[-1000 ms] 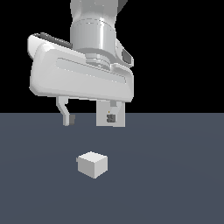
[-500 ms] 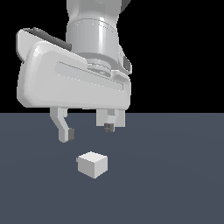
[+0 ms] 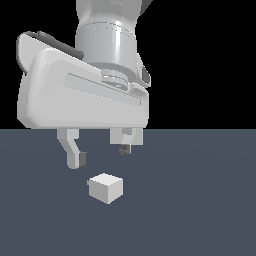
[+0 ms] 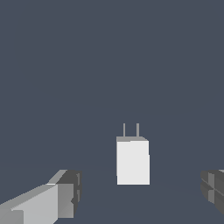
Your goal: Plug the charger into the wall socket.
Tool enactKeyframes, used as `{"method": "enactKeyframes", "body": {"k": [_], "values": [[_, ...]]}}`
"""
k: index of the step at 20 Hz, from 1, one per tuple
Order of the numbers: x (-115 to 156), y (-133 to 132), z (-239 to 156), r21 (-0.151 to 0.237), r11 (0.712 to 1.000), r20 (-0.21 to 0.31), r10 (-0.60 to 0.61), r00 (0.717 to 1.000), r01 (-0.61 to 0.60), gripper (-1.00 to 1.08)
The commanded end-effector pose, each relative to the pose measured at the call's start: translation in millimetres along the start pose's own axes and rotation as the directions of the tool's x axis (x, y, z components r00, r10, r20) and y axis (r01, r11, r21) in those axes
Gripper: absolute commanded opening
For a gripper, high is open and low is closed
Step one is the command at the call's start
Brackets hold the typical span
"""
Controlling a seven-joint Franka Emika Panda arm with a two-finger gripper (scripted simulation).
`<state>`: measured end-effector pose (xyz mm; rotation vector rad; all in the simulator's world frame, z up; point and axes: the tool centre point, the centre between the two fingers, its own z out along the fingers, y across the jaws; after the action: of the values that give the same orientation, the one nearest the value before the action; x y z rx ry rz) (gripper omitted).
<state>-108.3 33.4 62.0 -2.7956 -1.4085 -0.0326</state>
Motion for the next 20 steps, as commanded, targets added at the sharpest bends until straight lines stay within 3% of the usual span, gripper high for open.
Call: {"method": "enactKeyframes", "body": {"k": [1, 17, 18, 20], "values": [[-0.2, -0.1, 2.2, 0.0, 1.0, 0.0, 0.0, 1.0, 0.0, 1.0], [-2.1, -0.4, 50.2, 0.0, 1.0, 0.0, -0.005, 1.0, 0.005, 1.0], [-2.1, -0.4, 50.2, 0.0, 1.0, 0.0, -0.005, 1.0, 0.005, -1.0], [-2.1, -0.4, 50.2, 0.0, 1.0, 0.0, -0.005, 1.0, 0.005, -1.0]]}}
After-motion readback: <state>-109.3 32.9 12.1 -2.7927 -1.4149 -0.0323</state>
